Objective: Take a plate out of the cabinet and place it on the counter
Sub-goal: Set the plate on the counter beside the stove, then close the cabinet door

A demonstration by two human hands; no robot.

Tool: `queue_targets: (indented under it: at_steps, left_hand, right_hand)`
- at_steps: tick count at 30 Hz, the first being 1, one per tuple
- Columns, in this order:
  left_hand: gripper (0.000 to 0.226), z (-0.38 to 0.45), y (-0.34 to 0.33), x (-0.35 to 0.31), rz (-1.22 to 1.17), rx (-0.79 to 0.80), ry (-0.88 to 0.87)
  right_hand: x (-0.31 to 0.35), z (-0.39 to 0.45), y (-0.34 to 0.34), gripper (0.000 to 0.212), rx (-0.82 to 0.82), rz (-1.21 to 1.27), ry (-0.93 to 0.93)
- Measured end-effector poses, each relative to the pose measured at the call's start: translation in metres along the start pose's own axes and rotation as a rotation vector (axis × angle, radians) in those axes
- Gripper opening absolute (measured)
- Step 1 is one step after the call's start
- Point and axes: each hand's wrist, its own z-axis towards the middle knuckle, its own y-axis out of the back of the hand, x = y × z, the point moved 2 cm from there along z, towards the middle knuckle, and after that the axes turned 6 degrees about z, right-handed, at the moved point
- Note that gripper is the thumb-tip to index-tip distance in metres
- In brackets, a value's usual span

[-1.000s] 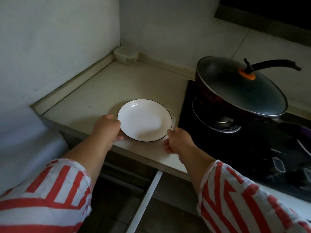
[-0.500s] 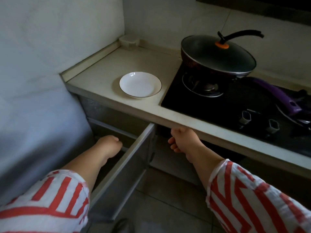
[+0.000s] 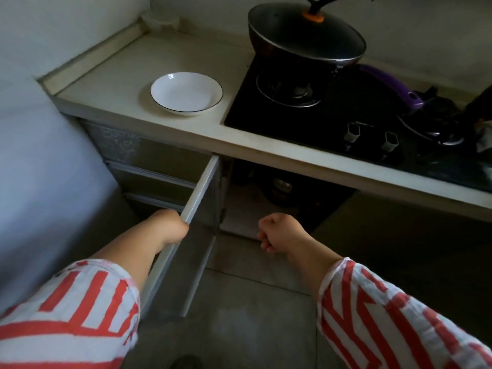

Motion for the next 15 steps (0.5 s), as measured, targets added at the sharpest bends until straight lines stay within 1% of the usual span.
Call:
queue_targets:
  at_steps: [2,5,7,9,11,13,14,15]
  left_hand:
    - [0.040,0.001,-0.009,-0.008,-0.061,0.057,-0.009]
    - [0.043,0.000,-0.026,-0.026,-0.211,0.189,-0.001]
    - [0.044,-0.004,-0.035,-0.042,-0.285,0.256,-0.006]
    - [0.044,-0.007,-0.041,-0.059,-0.353,0.336,-0.020]
    - [0.046,-0.011,-0.047,-0.077,-0.441,0.425,-0.018]
    - [0.045,-0.014,-0.055,-0.097,-0.525,0.503,-0.007]
    - [0.045,-0.014,-0.060,-0.107,-0.568,0.534,-0.004]
    - [0.047,-0.012,-0.067,-0.116,-0.621,0.557,0.000]
  right_hand:
    - [-0.004,-0.003,-0.002,0.015,0.026,0.019,-0.038]
    - [-0.007,-0.011,-0.001,0.023,0.057,0.034,-0.057]
    - [-0.011,-0.016,0.004,0.026,0.084,-0.008,-0.084]
    - [-0.015,-0.021,0.008,0.028,0.144,-0.035,-0.152]
    - [-0.020,-0.024,0.012,0.027,0.213,-0.016,-0.264]
    - [-0.025,-0.025,0.014,0.018,0.250,0.012,-0.354]
    - [-0.027,-0.024,0.016,0.016,0.252,0.026,-0.377]
    - [-0.031,-0.021,0.017,0.018,0.245,-0.026,-0.374]
